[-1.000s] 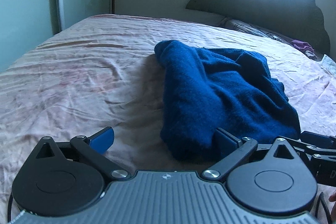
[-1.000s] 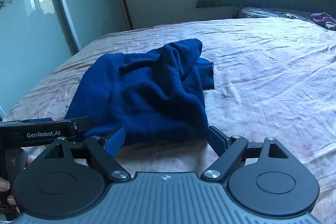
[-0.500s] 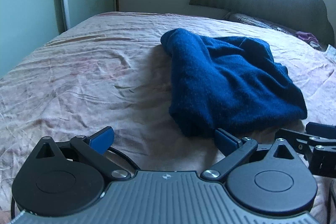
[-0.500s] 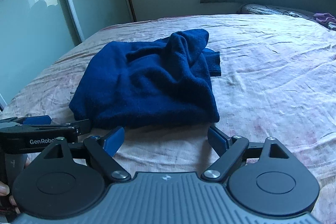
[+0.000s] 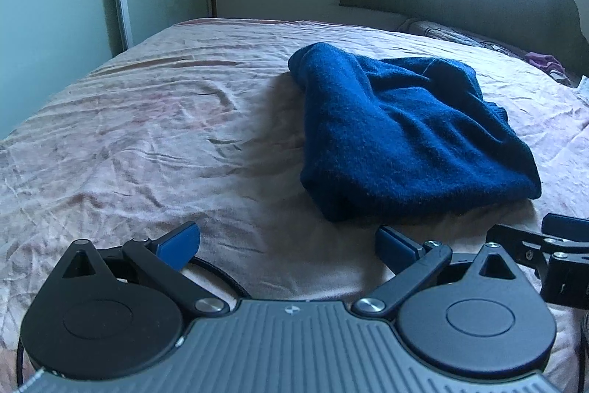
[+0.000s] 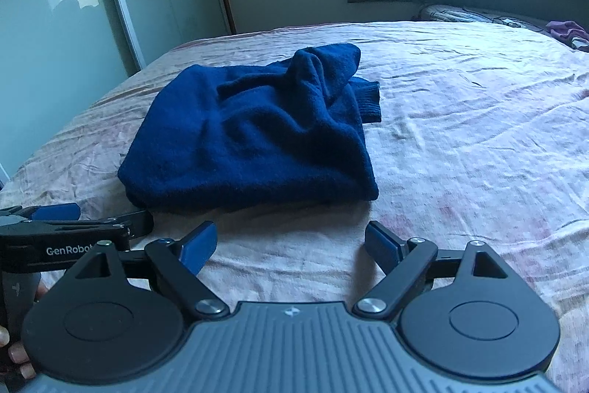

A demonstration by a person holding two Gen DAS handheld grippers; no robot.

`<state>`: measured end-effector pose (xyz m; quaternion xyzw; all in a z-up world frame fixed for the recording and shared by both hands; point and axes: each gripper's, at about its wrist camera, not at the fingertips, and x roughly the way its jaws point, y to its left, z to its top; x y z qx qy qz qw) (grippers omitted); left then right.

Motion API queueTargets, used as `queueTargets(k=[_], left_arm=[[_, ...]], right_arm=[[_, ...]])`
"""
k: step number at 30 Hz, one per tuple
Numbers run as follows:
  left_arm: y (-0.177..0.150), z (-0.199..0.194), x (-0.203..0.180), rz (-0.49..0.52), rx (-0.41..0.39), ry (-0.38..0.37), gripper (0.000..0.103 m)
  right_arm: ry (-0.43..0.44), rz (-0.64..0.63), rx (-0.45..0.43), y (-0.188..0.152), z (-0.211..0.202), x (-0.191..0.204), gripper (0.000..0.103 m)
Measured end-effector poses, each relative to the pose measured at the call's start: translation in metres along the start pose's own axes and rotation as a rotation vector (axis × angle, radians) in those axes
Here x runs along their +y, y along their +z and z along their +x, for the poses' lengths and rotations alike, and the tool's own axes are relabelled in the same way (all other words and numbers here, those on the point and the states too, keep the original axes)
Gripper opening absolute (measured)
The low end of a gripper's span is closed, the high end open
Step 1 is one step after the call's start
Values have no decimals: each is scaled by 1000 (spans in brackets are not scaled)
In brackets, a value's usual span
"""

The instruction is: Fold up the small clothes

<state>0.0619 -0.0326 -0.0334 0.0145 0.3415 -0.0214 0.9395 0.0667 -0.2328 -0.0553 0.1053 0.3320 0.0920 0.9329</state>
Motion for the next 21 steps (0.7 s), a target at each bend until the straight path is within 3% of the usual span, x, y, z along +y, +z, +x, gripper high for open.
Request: queueTargets(k=[21], left_arm=[[-5, 0, -1, -3, -2, 5, 103]], right_arm=[[-8, -2, 0, -2, -2, 2, 89]])
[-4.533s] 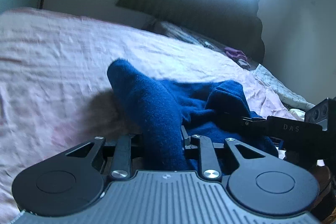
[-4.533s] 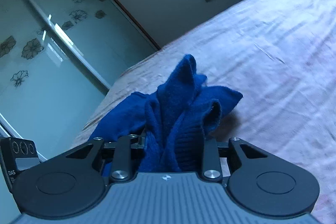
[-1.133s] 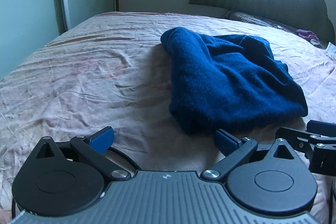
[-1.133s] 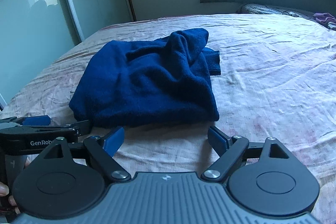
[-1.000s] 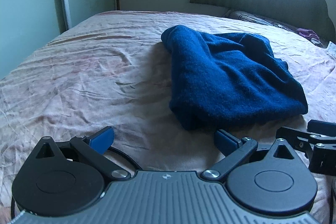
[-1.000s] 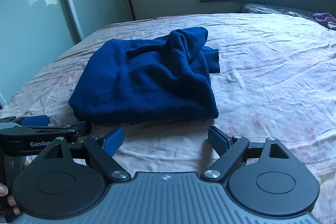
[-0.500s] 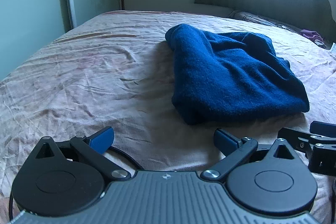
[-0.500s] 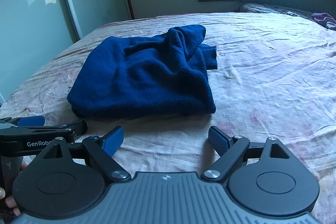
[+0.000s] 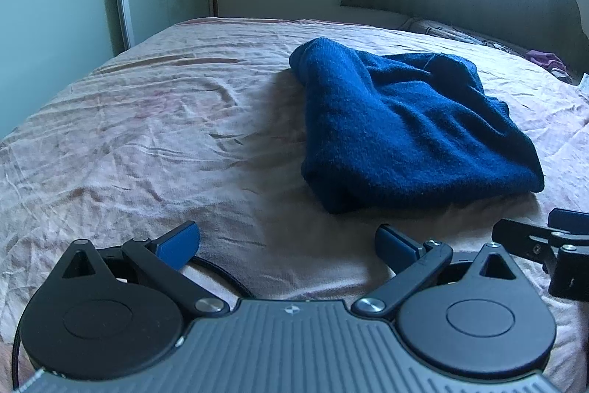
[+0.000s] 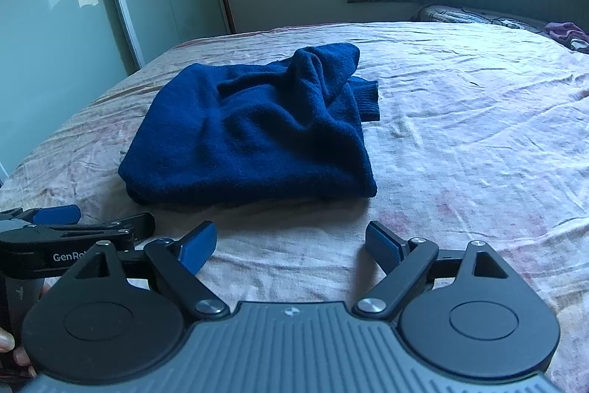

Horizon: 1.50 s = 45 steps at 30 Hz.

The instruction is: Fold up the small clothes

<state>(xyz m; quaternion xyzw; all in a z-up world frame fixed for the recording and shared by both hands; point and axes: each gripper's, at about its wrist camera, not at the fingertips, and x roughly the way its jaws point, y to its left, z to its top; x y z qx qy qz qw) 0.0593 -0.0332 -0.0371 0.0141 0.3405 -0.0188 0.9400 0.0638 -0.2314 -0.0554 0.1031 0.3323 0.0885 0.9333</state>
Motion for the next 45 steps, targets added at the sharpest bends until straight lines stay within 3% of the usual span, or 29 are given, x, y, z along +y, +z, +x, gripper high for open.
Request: queueTargets(k=[24, 28, 45], left_arm=[[-2, 1, 2, -1, -6, -8, 103], [-2, 1, 2, 0, -6, -7, 103], [-2, 2, 1, 3, -5, -5, 103]], right_arm=[[-35, -15, -6, -2, -3, 4, 89], [-65, -39, -10, -5, 2, 6, 98], [-56, -28, -12, -7, 6, 5, 100]])
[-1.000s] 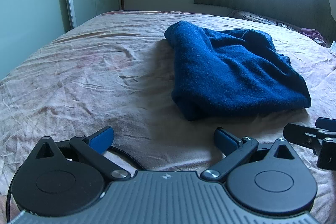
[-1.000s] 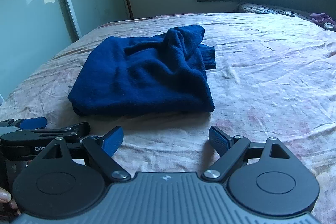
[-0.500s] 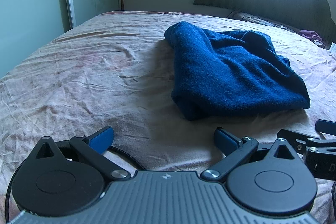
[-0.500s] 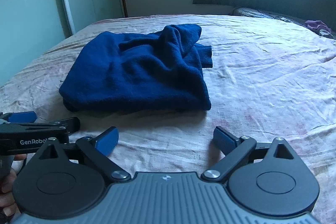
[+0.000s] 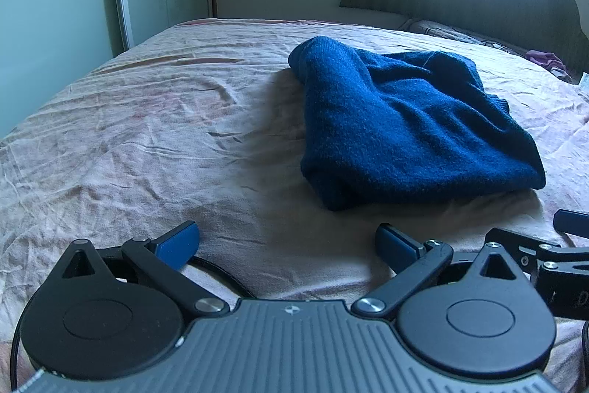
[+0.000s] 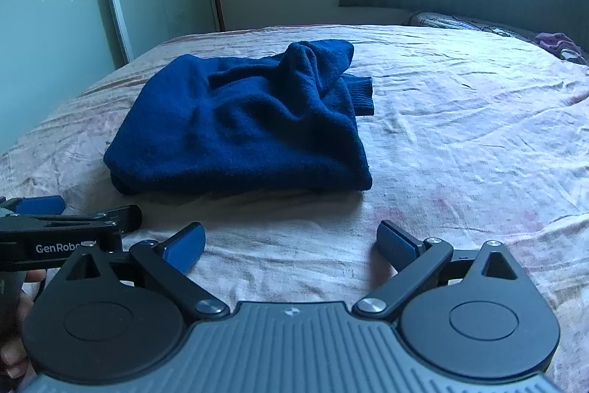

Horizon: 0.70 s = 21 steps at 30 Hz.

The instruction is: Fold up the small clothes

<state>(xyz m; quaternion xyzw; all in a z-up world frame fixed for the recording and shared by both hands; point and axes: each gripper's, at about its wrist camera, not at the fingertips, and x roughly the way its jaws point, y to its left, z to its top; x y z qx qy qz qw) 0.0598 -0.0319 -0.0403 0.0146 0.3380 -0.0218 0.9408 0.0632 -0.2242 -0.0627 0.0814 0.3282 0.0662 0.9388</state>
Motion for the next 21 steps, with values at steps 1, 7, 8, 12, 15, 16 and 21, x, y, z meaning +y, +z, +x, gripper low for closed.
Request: queueTargets(k=[1, 7, 8, 12, 15, 16, 21], left_arm=[[0, 0, 0, 0, 0, 0, 103], [0, 0, 0, -1, 0, -2, 103], [0, 0, 0, -1, 0, -2, 103], [0, 0, 0, -2, 0, -2, 103], [0, 0, 0, -1, 0, -2, 103], [0, 0, 0, -1, 0, -2, 103], [0, 0, 0, -1, 0, -2, 103]], right_arm=[[-1, -1, 0, 0, 0, 0, 100], [-8, -10, 4, 0, 1, 1, 101], [-8, -11, 6, 0, 1, 2, 101], [-10, -18, 10, 0, 2, 3, 102], [-8, -17, 11, 0, 2, 3, 102], [-8, -17, 11, 0, 2, 3, 103], [-4, -13, 9, 0, 2, 2, 103]])
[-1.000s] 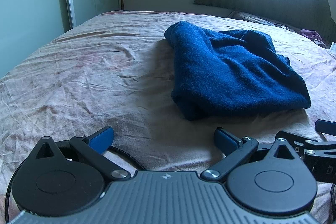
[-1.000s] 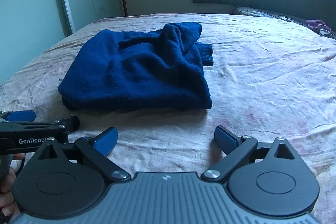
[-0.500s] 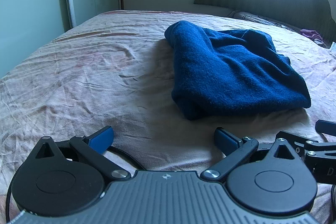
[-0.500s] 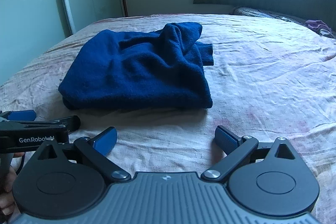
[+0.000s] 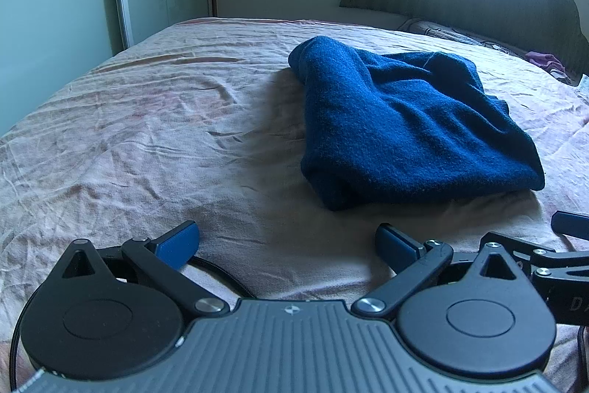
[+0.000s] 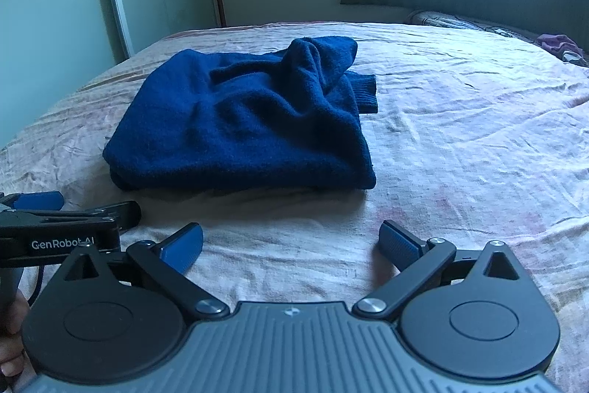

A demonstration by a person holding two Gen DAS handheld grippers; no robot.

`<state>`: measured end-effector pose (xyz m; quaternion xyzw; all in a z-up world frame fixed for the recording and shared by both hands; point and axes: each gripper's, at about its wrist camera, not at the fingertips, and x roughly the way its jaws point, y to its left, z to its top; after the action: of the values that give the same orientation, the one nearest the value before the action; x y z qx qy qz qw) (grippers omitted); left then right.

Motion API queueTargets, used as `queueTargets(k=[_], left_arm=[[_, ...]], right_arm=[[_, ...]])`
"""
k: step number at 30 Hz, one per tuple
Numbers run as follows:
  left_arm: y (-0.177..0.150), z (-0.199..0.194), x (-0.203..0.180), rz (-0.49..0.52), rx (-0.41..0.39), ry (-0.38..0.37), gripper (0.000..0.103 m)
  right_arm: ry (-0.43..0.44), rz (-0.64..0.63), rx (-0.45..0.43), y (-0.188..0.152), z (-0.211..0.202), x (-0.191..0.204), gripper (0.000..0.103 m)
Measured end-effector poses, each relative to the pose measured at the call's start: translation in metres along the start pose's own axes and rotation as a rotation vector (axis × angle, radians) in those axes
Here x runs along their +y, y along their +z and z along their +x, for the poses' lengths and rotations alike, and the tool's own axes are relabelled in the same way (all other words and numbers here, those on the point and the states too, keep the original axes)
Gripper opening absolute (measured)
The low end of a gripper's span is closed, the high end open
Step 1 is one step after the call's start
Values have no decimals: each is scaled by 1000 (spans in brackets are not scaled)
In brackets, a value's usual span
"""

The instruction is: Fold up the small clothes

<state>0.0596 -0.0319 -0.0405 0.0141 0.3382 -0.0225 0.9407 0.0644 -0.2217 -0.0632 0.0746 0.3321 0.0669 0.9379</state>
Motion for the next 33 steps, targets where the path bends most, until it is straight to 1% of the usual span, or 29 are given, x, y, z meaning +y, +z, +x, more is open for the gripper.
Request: queueTargets(k=[10, 14, 21, 26, 33], left_arm=[[0, 0, 0, 0, 0, 0, 103], [0, 0, 0, -2, -1, -2, 103], [0, 0, -1, 0, -1, -1, 103], [0, 0, -2, -1, -1, -1, 103], [0, -1, -1, -5, 0, -3, 103]], right_arm=[[2, 0, 0, 0, 0, 0, 103], [15, 27, -16, -1, -2, -4, 103], [-25, 35, -53, -2, -9, -4, 103], [-24, 0, -23, -1, -4, 0, 103], [-13, 10, -16, -2, -4, -2, 103]])
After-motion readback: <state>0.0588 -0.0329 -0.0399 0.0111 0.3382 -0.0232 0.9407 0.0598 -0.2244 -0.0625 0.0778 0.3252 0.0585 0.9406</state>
